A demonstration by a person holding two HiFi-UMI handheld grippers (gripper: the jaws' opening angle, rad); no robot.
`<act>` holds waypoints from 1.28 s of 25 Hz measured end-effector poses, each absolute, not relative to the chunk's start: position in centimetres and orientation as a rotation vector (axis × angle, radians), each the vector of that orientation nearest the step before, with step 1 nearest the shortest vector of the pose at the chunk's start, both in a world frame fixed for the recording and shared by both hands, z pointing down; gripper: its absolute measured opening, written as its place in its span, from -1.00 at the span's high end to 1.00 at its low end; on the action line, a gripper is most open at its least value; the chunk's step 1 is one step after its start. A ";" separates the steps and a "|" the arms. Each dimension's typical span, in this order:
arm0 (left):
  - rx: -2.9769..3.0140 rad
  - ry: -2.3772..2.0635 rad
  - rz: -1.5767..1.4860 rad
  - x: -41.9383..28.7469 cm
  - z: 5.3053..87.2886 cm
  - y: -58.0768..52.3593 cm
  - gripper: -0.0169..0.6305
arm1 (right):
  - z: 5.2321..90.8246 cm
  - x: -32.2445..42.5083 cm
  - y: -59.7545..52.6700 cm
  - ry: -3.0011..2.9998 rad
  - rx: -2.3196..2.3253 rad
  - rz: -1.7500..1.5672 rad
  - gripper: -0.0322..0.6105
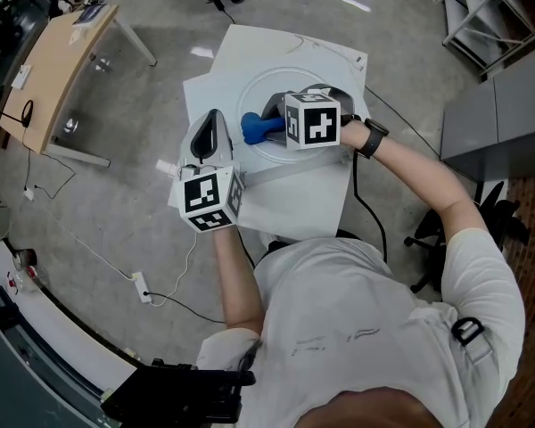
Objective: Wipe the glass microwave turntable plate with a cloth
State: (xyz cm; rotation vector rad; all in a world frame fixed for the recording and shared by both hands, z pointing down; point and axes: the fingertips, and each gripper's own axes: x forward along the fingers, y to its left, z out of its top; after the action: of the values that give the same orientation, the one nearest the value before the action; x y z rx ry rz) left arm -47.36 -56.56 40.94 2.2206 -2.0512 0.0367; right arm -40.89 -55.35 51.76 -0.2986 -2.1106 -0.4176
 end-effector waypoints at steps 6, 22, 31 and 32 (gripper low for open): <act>2.208 -2.069 0.029 -47.9 41.0 -56.3 0.94 | 52.5 -41.7 -60.5 -2.111 -0.164 -0.407 0.68; 2.247 -2.023 0.027 -46.5 41.7 -57.5 0.94 | 53.5 -29.2 -63.8 -1.996 0.002 -0.246 0.68; 2.253 -1.986 0.038 -45.5 42.1 -57.9 0.94 | 53.0 -32.5 -54.9 -2.019 -0.292 -0.328 0.68; 2.250 -1.988 0.040 -45.5 42.2 -57.8 0.94 | 53.0 -33.7 -54.5 -2.037 -0.306 -0.331 0.68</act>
State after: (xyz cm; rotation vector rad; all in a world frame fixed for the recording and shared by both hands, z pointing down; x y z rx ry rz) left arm -45.54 -57.85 42.24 2.2499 -1.9879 0.0397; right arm -33.66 -54.49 52.96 -0.3058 -2.0371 -0.3313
